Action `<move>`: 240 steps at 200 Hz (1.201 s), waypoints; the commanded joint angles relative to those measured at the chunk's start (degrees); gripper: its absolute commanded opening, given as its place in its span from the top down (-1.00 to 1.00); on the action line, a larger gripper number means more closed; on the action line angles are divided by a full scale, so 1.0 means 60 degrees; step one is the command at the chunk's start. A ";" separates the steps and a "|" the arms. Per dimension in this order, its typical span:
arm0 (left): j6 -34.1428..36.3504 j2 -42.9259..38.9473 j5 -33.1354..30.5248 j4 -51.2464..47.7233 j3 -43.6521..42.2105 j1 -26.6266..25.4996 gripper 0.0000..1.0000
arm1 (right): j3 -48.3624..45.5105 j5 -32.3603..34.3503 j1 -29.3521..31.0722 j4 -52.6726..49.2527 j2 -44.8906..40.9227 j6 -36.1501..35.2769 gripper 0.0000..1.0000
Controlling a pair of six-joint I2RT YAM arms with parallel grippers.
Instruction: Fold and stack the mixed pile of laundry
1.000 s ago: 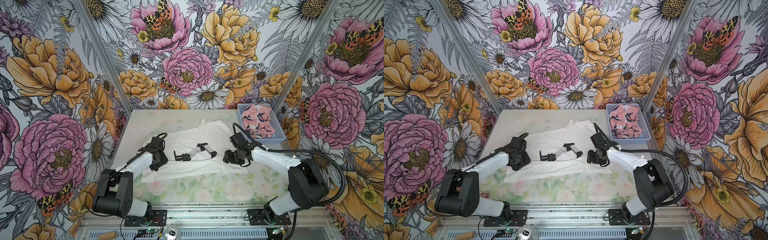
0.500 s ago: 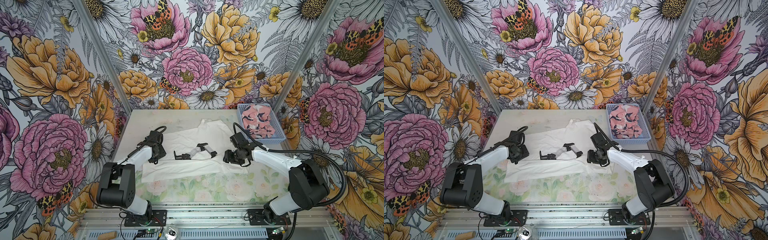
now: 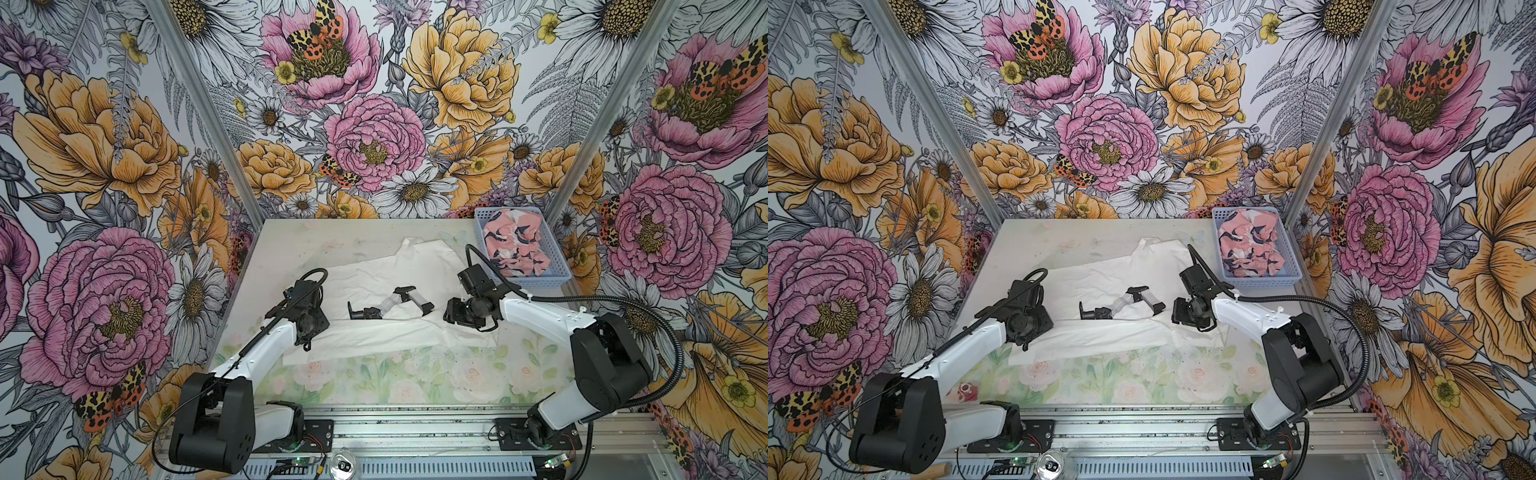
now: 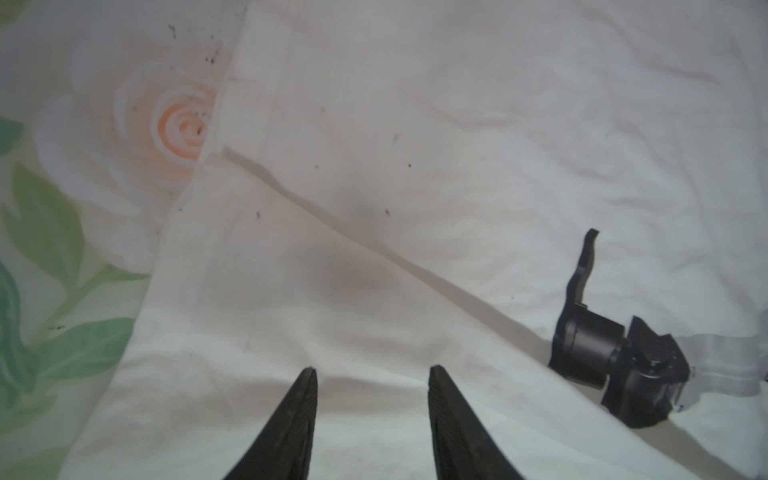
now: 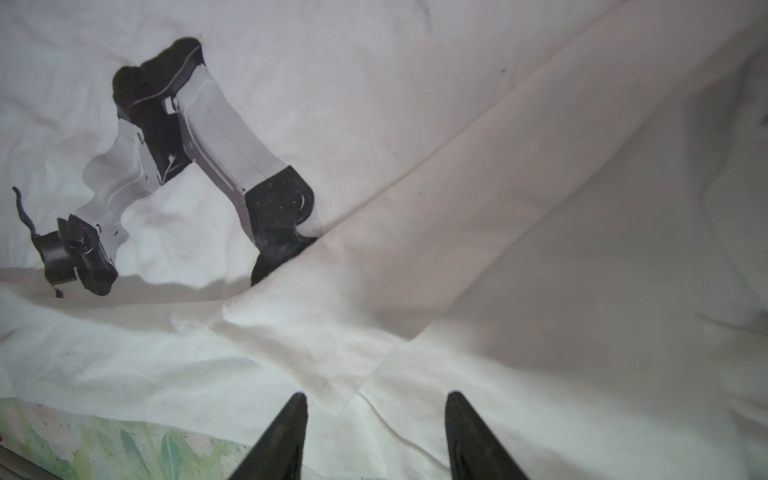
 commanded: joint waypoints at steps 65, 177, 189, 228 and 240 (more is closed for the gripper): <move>-0.0151 -0.0196 0.0471 0.0406 -0.0698 0.0406 0.09 | -0.0099 -0.0286 0.0048 0.1169 0.0700 0.0959 0.05; -0.0097 -0.0181 0.0547 0.0468 -0.0822 0.0417 0.09 | -0.0363 -0.0264 0.0193 0.1528 0.0810 0.1373 0.09; -0.0097 -0.0177 0.0549 0.0465 -0.0814 0.0421 0.09 | -0.0298 -0.0212 0.0193 0.1566 0.0847 0.1355 0.10; -0.0068 -0.0201 0.0555 0.0465 -0.0880 0.0423 0.09 | -0.0151 -0.0094 0.0205 0.1684 0.0968 0.1395 0.21; -0.0074 -0.0221 0.0559 0.0477 -0.0902 0.0436 0.09 | -0.0070 -0.0077 0.0195 0.1694 0.1001 0.1408 0.25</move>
